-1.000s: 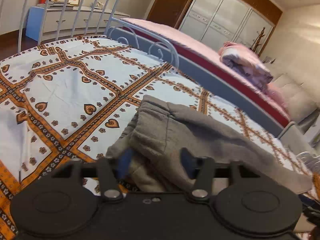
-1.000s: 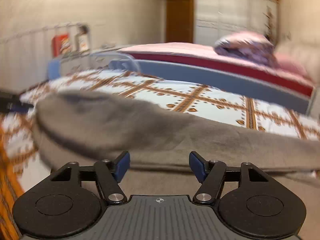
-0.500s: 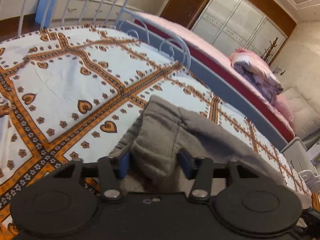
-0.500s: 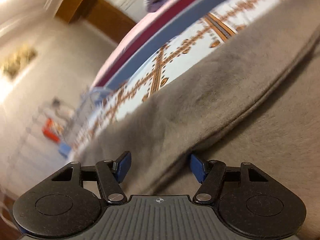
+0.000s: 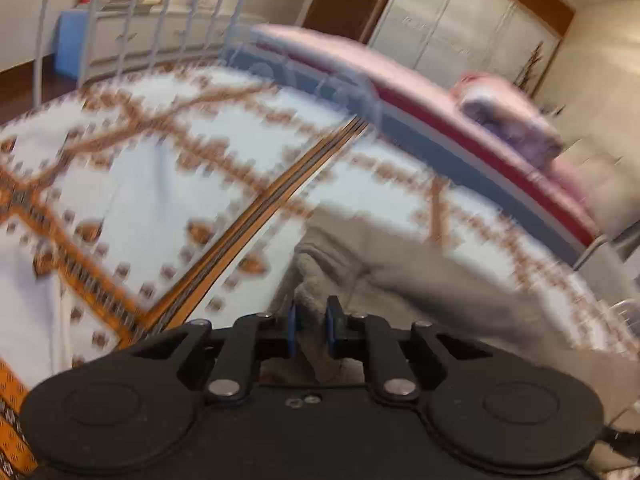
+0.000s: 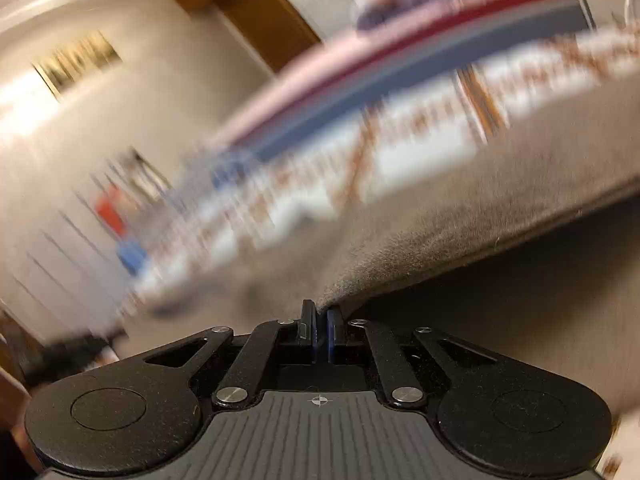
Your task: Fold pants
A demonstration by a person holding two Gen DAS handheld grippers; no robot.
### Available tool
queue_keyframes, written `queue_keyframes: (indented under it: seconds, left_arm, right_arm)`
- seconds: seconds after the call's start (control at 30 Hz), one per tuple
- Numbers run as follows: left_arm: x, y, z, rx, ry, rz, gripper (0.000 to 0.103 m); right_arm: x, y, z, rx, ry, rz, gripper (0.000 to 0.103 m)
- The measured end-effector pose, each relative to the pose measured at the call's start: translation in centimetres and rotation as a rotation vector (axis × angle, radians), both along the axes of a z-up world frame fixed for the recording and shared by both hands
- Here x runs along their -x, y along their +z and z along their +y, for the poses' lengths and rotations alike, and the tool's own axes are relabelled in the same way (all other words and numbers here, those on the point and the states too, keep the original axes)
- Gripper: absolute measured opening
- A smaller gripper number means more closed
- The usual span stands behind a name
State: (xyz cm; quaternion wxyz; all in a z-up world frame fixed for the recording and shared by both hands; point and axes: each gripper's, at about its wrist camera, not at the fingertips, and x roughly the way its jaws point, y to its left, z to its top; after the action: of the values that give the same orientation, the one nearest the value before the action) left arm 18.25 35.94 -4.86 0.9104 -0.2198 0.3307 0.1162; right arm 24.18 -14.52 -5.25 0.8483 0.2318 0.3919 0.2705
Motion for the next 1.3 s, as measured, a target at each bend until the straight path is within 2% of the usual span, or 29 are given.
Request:
queue_keyframes:
  seconds: [0.03,0.1,0.17,0.23,0.33,0.4,0.47,0.53,0.6,0.63,0.67,0.73,0.87,1.03,1.13,1.2,1.3]
  left_arm:
    - [0.2,-0.1,-0.2,0.004,0.008,-0.007,0.004]
    - [0.6,0.7,-0.2,0.01,0.011,-0.039,0.004]
    - [0.8,1.6,-0.3,-0.005,-0.004,-0.063,0.004]
    - [1.2,2.0,-0.5,-0.02,-0.012,-0.077,0.004]
    - [1.2,0.7,-0.8,-0.055,-0.012,-0.035,0.004]
    - [1.0,-0.5,-0.7,-0.057,-0.003,-0.009,0.005]
    - [1.3,-0.3,-0.6,-0.048,0.009,-0.018,0.005]
    - [1.3,0.2,-1.0,-0.079,-0.002,-0.015,0.006]
    - [1.4,0.5,-1.4,-0.109,-0.002,-0.006,0.014]
    - [1.7,0.6,-1.5,-0.121,0.016,-0.004,0.021]
    - [2.2,0.9,-1.7,-0.125,0.033,0.002,0.021]
    - [3.4,1.6,-2.5,-0.125,0.04,-0.003,0.018]
    - [4.8,3.2,-6.2,-0.132,-0.025,-0.023,0.018]
    - [3.4,2.9,-11.8,-0.153,-0.106,0.011,0.018]
    - [2.1,2.1,-14.3,-0.155,-0.143,0.045,0.022]
    - [1.1,1.2,-15.5,-0.192,-0.154,0.092,0.022]
    - [0.1,-0.4,-15.6,-0.171,-0.132,0.152,0.022]
  right_arm:
    - [0.1,-1.4,0.6,0.04,0.018,0.041,0.005]
    - [0.6,-2.2,0.7,0.047,0.013,0.038,0.005]
    - [1.1,-1.5,0.0,0.018,0.005,0.026,0.005]
    - [1.7,0.0,-0.1,0.014,0.021,-0.029,0.005]
    - [2.7,1.0,0.1,0.021,0.036,-0.081,0.005]
    - [2.5,0.2,0.8,0.063,0.046,-0.06,0.005]
    - [1.8,-1.8,1.8,0.133,0.06,0.012,0.005]
    - [1.7,-1.6,1.4,0.114,0.057,-0.002,0.005]
    - [1.7,-1.4,1.3,0.12,0.055,-0.009,0.006]
    - [1.8,-1.4,1.4,0.126,0.059,-0.008,0.009]
    - [1.8,-1.3,1.2,0.133,0.062,-0.008,0.013]
    - [2.5,-0.4,0.4,0.124,0.058,-0.045,0.013]
    - [4.3,1.9,-3.5,0.121,0.005,-0.12,0.013]
    - [4.2,3.7,-9.9,0.184,-0.121,-0.171,0.013]
    - [2.4,3.7,-14.6,0.197,-0.235,-0.143,0.013]
    - [1.0,3.2,-17.5,0.192,-0.311,-0.12,0.013]
    - [-1.7,1.7,-20.8,0.144,-0.391,-0.043,0.014]
